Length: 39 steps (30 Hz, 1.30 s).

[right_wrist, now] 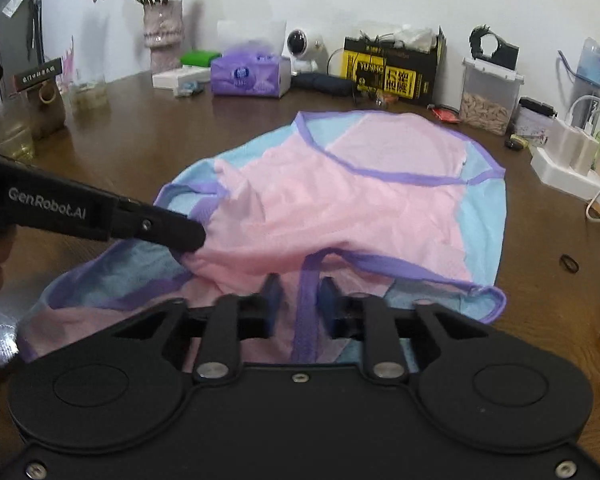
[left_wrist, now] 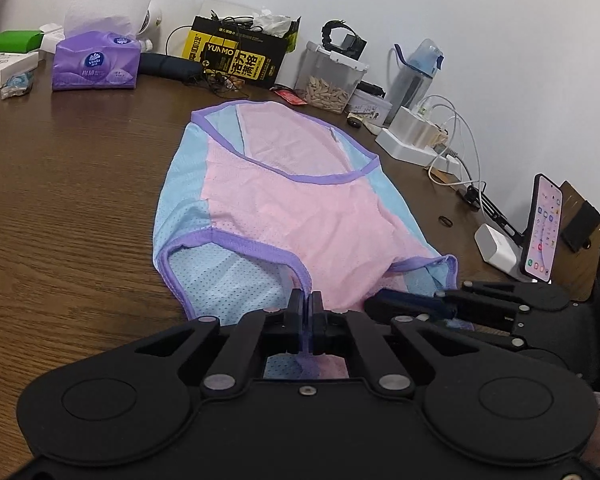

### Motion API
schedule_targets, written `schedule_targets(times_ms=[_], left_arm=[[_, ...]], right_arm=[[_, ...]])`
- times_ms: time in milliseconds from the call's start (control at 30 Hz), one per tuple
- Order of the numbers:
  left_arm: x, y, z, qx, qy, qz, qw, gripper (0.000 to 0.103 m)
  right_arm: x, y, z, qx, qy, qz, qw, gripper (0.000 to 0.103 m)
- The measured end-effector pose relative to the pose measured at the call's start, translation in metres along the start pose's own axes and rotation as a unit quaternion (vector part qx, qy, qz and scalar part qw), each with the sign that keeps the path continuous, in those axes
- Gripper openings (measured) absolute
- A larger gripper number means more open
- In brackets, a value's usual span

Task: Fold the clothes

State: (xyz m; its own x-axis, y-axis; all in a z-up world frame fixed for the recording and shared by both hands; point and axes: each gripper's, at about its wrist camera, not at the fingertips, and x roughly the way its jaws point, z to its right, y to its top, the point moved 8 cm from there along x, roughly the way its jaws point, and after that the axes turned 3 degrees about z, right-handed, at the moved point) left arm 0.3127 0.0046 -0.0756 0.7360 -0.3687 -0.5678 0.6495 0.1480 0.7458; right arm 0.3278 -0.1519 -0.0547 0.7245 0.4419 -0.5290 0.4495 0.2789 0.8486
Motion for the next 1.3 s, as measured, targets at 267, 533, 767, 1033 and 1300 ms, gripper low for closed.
schedule_targets(times_ms=[267,533,767,1033,1300], left_arm=[[-0.010,-0.001,0.013,0.024,-0.011,0.011,0.9996,0.002],[-0.021,-0.031,0.006,0.041,0.012,-0.012,0.9990,0.009],[-0.071,-0.051,0.003,0.118,0.006,0.003,0.9930,0.056],[-0.066,-0.060,0.003,0.117,0.031,-0.014,0.9926,0.011],[-0.082,-0.063,0.004,0.124,0.012,-0.003,0.9922,0.011]], right_arm=[[-0.060,-0.006,-0.003,0.028,-0.012,0.044,0.999,0.006],[-0.079,-0.046,-0.028,0.013,-0.002,0.005,1.000,0.033],[-0.113,-0.048,-0.010,0.013,-0.016,0.022,1.000,0.053],[-0.116,-0.063,-0.003,0.056,-0.004,0.012,0.998,0.006],[-0.148,-0.086,0.000,0.058,0.032,0.014,0.998,0.031]])
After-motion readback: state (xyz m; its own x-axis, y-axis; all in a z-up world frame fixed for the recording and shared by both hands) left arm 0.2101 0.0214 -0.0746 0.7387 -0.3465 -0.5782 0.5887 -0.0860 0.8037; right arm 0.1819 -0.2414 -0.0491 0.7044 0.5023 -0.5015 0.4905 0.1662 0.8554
